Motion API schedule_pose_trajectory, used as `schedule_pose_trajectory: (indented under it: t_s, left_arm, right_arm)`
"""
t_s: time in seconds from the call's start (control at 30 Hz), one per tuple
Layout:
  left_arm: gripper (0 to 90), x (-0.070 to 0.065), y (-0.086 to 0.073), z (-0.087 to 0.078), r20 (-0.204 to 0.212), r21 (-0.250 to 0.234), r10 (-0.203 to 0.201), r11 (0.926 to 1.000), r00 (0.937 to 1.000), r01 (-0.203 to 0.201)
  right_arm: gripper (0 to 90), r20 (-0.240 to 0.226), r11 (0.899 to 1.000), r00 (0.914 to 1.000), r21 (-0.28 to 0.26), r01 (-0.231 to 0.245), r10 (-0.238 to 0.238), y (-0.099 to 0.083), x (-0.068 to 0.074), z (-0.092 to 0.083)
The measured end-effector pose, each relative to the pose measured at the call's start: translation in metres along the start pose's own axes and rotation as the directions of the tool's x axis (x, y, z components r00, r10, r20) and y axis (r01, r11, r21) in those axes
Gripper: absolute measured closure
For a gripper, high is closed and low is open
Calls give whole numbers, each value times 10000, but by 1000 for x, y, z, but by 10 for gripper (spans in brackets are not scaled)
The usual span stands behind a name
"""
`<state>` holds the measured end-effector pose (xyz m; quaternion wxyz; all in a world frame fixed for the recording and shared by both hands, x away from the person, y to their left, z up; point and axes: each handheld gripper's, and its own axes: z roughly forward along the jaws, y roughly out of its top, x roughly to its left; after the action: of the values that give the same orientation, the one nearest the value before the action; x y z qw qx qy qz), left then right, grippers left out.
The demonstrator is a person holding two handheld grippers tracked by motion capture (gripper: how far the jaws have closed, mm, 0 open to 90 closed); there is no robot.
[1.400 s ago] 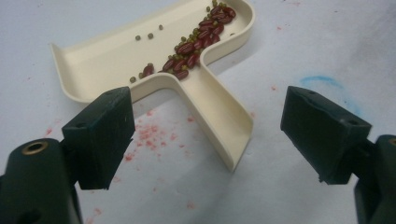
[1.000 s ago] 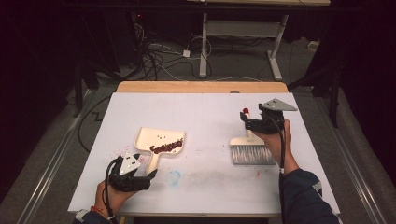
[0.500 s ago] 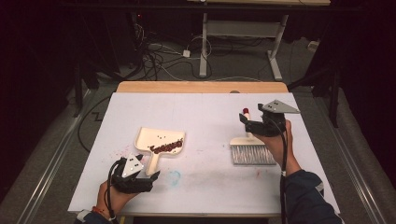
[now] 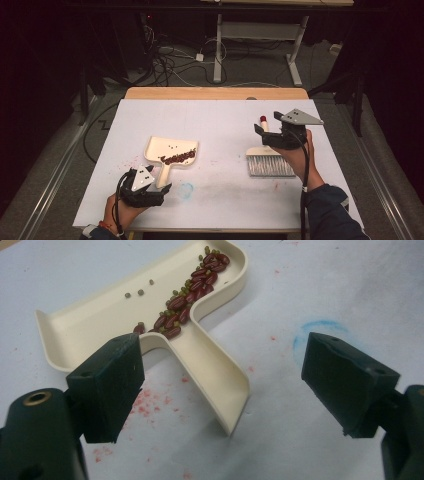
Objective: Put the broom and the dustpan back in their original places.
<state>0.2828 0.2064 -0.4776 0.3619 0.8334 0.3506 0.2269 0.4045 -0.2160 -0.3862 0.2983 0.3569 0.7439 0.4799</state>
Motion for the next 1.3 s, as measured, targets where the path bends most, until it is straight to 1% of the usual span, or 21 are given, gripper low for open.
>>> schedule_pose_trajectory:
  t_s: [0.07, 0.33, 0.57, 0.6, 0.73, 0.9, 1.0, 1.23, 1.3]
  left_arm:
    - [168, 0, 0, 0, 28, -8, 7, 10000, 10000, -7]
    - [169, -2, 1, 1, 63, 67, 131, 9999, 9999, -131]
    - [169, -2, 1, 1, 35, 71, 165, 9998, 9999, -165]
    - [169, -2, 1, 1, 29, 69, 162, 9998, 9999, -162]
    - [169, -2, 1, 0, 4, 74, 174, 9998, 9998, -174]
    - [169, -2, 1, 1, 9, 114, 216, 9997, 9998, -216]
    - [169, -3, 1, 1, 23, 111, 268, 9996, 9996, -268]
    - [170, -3, 1, 1, 2, 71, 229, 9997, 9997, -229]
    - [170, -3, 1, 1, 5, 61, 244, 9997, 9997, -244]
  right_arm:
    - [187, -50, 9998, 9998, -80, 178, -178, 1, 2, -2]
    - [186, -195, 9996, 9996, -200, 203, -207, 2, 5, -11]
    - [185, -305, 9984, 9986, -361, 431, -442, 4, 8, -18]
    - [185, -341, 9985, 9986, -366, 401, -414, 4, 9, -19]
    - [184, -305, 9975, 9975, -334, 621, -631, 3, 11, -23]
    - [183, -382, 9967, 9968, -429, 683, -700, 2, 12, -29]
    - [181, -450, 9956, 9954, -446, 821, -841, 2, 13, -32]
    - [177, -409, 9928, 9928, -467, 1104, -1123, -1, 15, -41]
    - [178, -394, 9926, 9928, -487, 1110, -1130, -2, 15, -43]
